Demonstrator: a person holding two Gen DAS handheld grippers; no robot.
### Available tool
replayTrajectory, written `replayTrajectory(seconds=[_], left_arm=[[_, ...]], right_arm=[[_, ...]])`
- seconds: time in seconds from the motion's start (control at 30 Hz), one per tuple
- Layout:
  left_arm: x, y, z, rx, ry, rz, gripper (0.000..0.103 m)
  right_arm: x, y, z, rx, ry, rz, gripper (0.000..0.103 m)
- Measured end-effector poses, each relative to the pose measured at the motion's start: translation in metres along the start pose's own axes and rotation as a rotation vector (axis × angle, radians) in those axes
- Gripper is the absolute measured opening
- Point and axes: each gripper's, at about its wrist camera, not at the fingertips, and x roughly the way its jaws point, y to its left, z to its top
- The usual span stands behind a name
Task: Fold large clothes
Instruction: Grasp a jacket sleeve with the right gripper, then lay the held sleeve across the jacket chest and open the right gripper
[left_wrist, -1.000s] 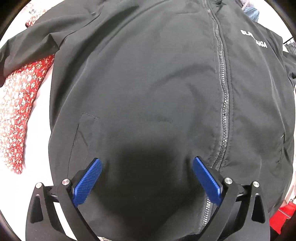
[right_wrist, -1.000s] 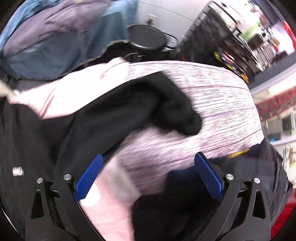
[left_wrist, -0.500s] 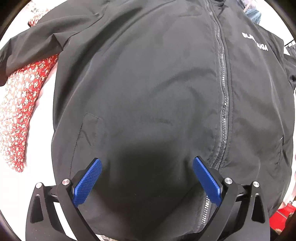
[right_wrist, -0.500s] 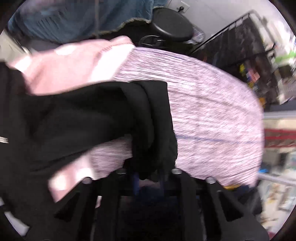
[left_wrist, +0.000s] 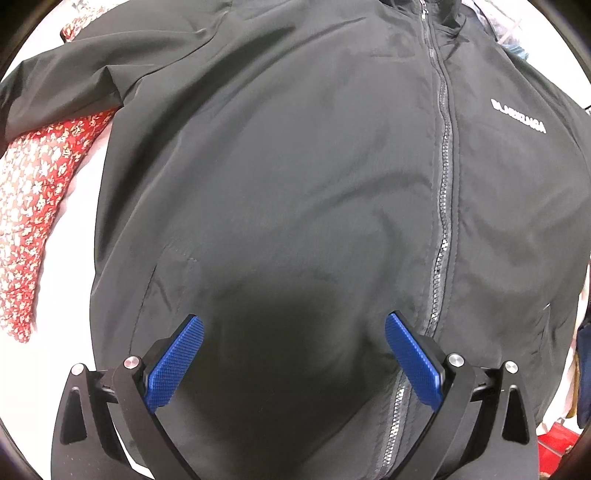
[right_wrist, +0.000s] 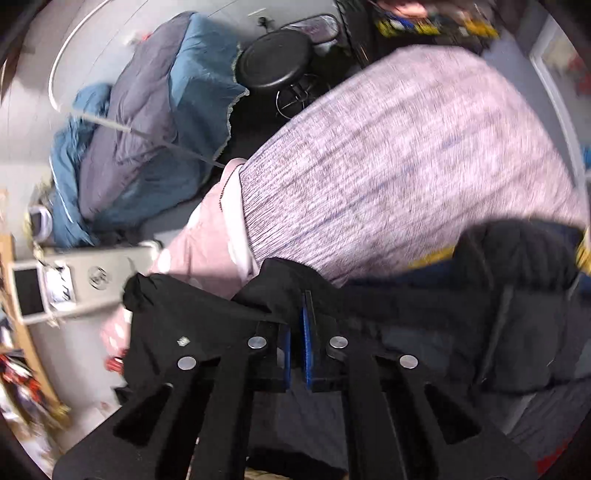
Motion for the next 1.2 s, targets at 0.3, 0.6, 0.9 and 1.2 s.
replayTrajectory(seconds=[0.3,0.6,0.9,1.2], left_arm=[[-0.009,0.009,0.009,0.015,-0.027,0.001,0.097],[-0.028,0.041,0.004,-0.047,-0.053,-0.023,0.097],[-0.046,0.093,-0.017,-0.133,-0.069,0.007,0.097],[-0.04,0.113,-0.043,-0.151,-0.036,0.017,0.097]], right_arm=[[0.076,0.125,-0.077,-0.256,0.27,0.191,0.005],[0.213,0.293,-0.184,-0.415,0.632,0.39,0.005],[0.363,0.399,-0.257,-0.48,0.662,0.274,0.005],[0.446,0.39,-0.29,-0.388,0.616,0.168,0.023]])
